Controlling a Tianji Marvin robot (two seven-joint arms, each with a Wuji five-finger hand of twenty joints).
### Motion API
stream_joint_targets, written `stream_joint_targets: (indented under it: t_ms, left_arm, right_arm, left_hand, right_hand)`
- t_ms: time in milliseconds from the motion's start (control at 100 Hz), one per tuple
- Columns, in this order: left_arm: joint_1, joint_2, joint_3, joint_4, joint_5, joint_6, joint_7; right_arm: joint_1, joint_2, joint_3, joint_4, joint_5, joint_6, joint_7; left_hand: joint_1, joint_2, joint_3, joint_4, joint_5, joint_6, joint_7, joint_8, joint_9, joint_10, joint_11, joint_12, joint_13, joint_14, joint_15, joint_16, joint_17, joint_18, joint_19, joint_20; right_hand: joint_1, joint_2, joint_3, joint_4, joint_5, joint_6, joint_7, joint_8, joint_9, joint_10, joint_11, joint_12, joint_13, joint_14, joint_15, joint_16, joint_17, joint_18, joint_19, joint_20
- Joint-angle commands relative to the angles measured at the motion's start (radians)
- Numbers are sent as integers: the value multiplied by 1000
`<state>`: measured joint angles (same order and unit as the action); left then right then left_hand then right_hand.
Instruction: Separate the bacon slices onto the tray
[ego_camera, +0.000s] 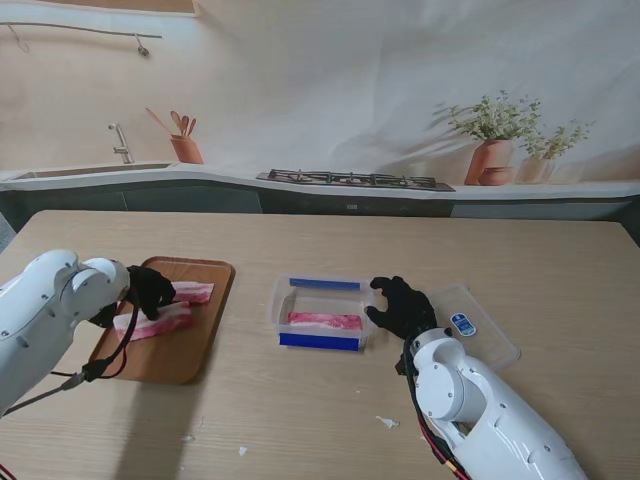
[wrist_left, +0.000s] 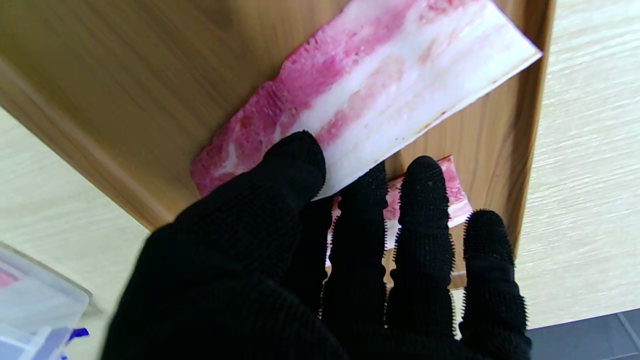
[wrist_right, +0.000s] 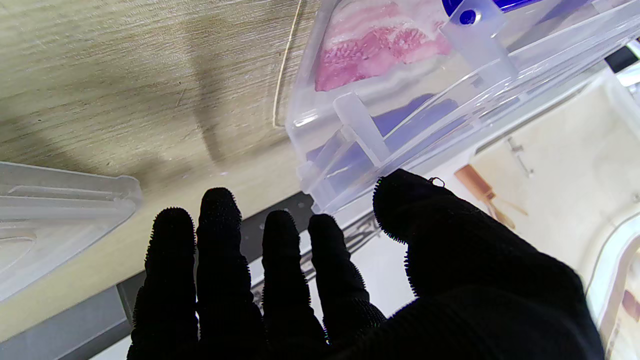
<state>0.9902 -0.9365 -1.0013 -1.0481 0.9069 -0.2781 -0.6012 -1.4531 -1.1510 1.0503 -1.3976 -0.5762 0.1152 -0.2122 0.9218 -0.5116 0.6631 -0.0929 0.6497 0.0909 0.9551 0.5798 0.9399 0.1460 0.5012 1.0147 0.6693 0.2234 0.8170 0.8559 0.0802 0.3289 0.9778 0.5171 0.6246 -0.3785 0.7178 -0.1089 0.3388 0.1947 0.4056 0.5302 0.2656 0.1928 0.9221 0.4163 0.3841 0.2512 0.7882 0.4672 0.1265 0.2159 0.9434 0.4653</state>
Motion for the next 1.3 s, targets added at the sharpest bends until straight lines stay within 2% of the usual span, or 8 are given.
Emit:
stream_joint_targets:
  t_ms: [0, 480, 780, 980, 1060, 1110, 1140, 1290]
  left_arm:
    - [-18, -4, 14, 18, 8, -23, -1]
    - [-150, -12, 247, 160, -31, -71, 139]
    - [-161, -13, 278, 169, -11, -98, 192]
    - [-147, -6, 262, 148, 44, -110, 204]
    - [-143, -2, 252, 140, 61, -117, 198]
    - [-141, 0, 248, 136, 75, -125, 199]
    - [-140, 1, 245, 137, 85, -131, 209]
    - [-133, 3, 229, 131, 108, -148, 222]
  right_arm:
    - [-8, -8, -2, -5, 0, 3, 13]
    - [-8, -8, -4, -6, 1, 8, 13]
    - [-9, -8, -2, -7, 3, 9, 13]
    - [-9, -9, -2, -6, 4, 8, 11]
    - [-8, -9, -2, -6, 4, 7, 12]
    - [-8, -9, -3, -5, 5, 7, 11]
    - [-8, -9, -3, -5, 6, 7, 12]
    - [-7, -10, -4, -5, 7, 8, 12]
  left_hand:
    - [61, 25, -8, -2, 2, -65, 36, 5, 7, -50, 27, 1, -17, -14, -6, -11, -19, 4, 0, -8]
    - [51, 35, -17, -12, -8, -123, 42, 11, -8, -87, 27, -5, -50, -47, -18, -29, -49, -10, -1, -11]
    - [35, 18, -11, -18, 19, -129, 20, -55, 9, -101, 10, -42, -45, -51, -27, -50, -55, -4, -1, -13]
    - [-50, -74, 93, -14, -27, -76, -28, -133, -48, -86, -12, -56, -80, -50, -37, -64, -64, -6, 2, -14]
    - [-166, -86, 181, -14, -35, -31, -146, -159, -173, -80, 103, -216, -113, -51, -54, -71, -75, -8, -6, -20]
    - [-256, -54, 231, 32, -54, 7, -246, -171, -266, -78, 125, -356, -150, -53, -64, -71, -91, -9, -13, -20]
    - [-281, -61, 239, 36, -63, 14, -289, -181, -294, -76, 118, -399, -162, -54, -77, -79, -93, -9, -13, -18]
    - [-333, -89, 211, 23, -119, 19, -367, -207, -406, -71, 83, -460, -234, -53, -134, -117, -115, -17, -25, -16]
  right_hand:
    - [19, 2, -8, 17, -4, -17, 5, -4, 3, -6, 4, -1, 10, 17, -1, -3, -4, 17, 8, 14]
    - [18, 3, -8, 17, -4, -17, 5, -3, 3, -6, 4, -1, 9, 17, -1, -3, -3, 15, 7, 16]
    - [18, 4, -10, 17, -4, -18, 5, -4, 3, -6, 4, -1, 11, 17, 0, -3, -3, 16, 6, 17]
    - [16, 6, -12, 17, -3, -17, 5, -4, 3, -6, 4, -1, 9, 17, -1, -4, -4, 15, 6, 18]
    - [15, 7, -13, 17, -4, -17, 4, -4, 3, -6, 4, -1, 8, 18, -1, -4, -5, 15, 5, 18]
    - [15, 8, -14, 17, -3, -19, 4, -4, 3, -6, 4, -1, 8, 18, -2, -4, -5, 15, 5, 18]
    - [15, 9, -14, 17, -3, -18, 4, -4, 3, -6, 4, -1, 8, 18, -1, -4, -5, 15, 5, 18]
    - [13, 11, -17, 17, -3, -18, 4, -4, 3, -6, 4, -1, 8, 18, -2, -4, -5, 16, 5, 19]
